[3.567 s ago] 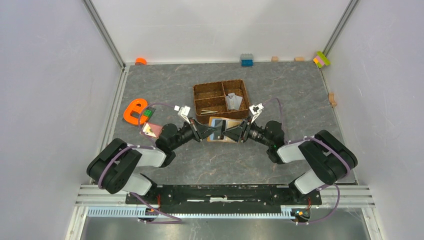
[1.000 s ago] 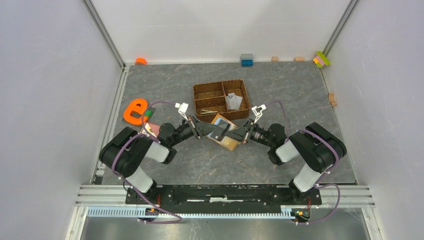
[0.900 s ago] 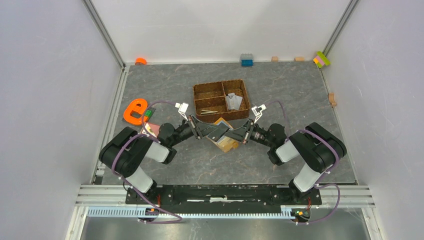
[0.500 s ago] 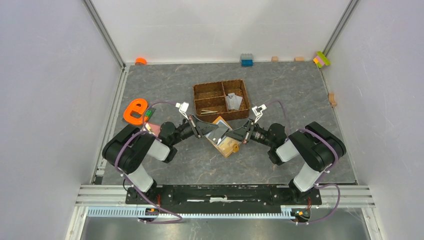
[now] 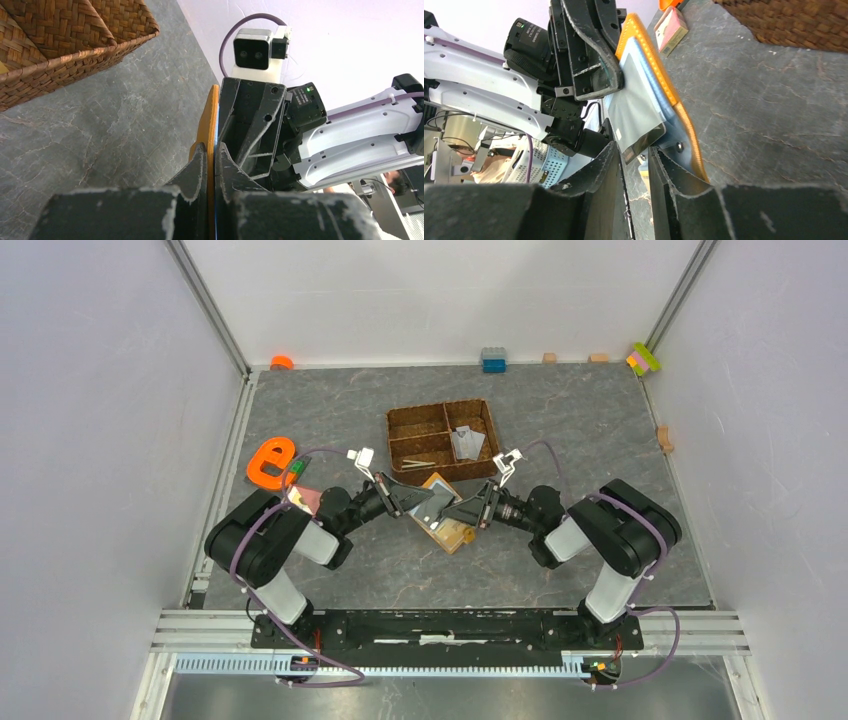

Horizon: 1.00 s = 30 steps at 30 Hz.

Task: Take the credit cards out of the card holder
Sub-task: Remove the credit card from the card holder.

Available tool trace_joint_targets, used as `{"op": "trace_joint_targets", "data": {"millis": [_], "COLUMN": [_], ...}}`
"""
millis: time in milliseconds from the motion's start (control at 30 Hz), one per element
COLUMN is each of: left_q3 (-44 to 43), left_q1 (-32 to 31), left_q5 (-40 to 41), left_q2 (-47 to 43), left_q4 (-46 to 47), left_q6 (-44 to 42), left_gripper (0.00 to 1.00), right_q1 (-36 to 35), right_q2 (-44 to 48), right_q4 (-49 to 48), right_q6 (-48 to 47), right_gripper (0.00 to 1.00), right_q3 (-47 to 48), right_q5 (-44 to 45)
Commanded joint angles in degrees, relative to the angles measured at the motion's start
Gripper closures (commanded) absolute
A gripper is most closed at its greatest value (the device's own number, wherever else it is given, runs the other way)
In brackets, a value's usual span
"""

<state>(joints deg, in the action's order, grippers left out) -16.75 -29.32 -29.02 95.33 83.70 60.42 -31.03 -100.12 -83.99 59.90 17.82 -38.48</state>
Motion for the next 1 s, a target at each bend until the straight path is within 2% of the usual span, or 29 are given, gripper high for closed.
{"op": "trace_joint_targets", "data": {"millis": [0, 100, 267, 433, 633, 733, 867, 967], "left_q3": [-0.12, -0.36, -0.47, -0.89, -0.65, -0.56, -0.22, 0.22], "left_q1": [-0.04, -0.08, -0.04, -0.13, -1.03, -1.07, -1.0, -0.92], "left_q5": [2.07, 1.95, 1.99, 1.23, 2.0, 2.12, 2.57, 2.91], "left_q2": [-1.45, -1.5, -0.88, -0.2, -0.73, -0.74, -1.41, -1.98], "left_q4": [5.47, 5.42, 5.43, 5.42, 5.43, 5.42, 5.46, 5.43], "left_q6": [1.05, 1.29, 1.62, 2.28, 1.81, 1.8, 1.59, 1.26], "left_gripper": [0.98, 0.98, 0.98, 0.98, 0.98, 0.98, 0.98, 0.96], "right_q1": [-1.62, -2.1, -2.55, -2.72, -2.75, -2.81, -2.55, -1.82], "right_q2": [-0.34, -0.69, -0.87, -1.64, -3.91, -4.23, -3.17, -2.55], "right_q4": [-8.3, -8.63, -12.51, -14.53, -20.61, -21.3, -22.09, -22.1], "right_q6": [-0.65, -0.31, 1.47, 3.05, 7.91, 8.73, 8.33, 7.97], "right_gripper": [0.65, 0.65, 0.71, 0.69, 0.73, 0.8, 0.96, 1.0], "right_q3": [2.12, 2.56, 2.68, 3.27, 4.47, 4.95, 3.93, 2.64], "right_q5": [-0.11, -0.02, -0.63, -0.3, 0.89, 1.97, 2.6, 2.54]}}
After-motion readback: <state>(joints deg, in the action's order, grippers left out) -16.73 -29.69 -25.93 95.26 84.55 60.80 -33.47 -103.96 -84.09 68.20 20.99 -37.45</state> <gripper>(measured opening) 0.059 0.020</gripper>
